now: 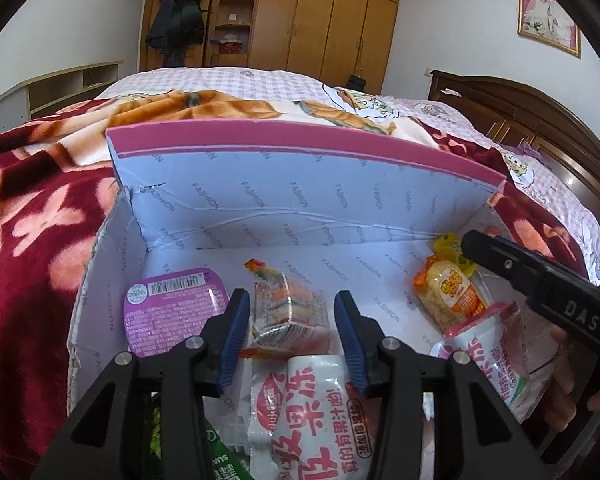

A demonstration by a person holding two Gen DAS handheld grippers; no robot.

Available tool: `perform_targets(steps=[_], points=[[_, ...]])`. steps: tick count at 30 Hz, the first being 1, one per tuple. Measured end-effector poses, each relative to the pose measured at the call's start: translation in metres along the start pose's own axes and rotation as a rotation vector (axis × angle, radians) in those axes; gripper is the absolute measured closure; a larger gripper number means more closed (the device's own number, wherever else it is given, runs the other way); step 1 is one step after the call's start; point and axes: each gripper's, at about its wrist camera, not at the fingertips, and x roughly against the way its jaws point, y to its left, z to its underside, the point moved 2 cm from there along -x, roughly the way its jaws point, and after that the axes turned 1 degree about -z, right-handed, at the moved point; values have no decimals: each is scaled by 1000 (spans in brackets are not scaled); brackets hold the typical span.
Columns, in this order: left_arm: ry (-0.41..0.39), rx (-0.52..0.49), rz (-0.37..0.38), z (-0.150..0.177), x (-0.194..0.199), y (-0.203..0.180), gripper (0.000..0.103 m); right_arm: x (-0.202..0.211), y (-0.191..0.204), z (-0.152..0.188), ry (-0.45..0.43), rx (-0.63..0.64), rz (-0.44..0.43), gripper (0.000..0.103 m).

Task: Organize snacks
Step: 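Open the left tool releasing the cracker packet while the right tool releases the yellow candy, then raise both open tools out of the box, then move both tools to the blanket and grasp the gummy candy packet with the left tool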

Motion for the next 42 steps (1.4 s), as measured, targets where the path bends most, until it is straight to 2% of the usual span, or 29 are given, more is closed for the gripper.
perform_targets(steps=[2,6,10,12,16,25,42], points=[[4,3,16,0,1,-1,49,5,2,2,-5,-2,-3,44],[5,4,18,1,4,-2,45,16,4,8,-15,-7,-9,44],[-1,6,40,-1,13,-7,27,32,8,13,-42,-2,-9,44],[-35,-20,4,-1,23,-12,22,41,9,16,-56,-6,-12,43],[-78,-61,-17,-2,41,-19,22,58,9,22,-66,-27,-27,40],[-67,-48,-22,7,73,-22,22,82,17,37,-65,-50,-61,37],[-5,77,-102,51,117,18,22,118,24,75,-54,-91,-95,37]])
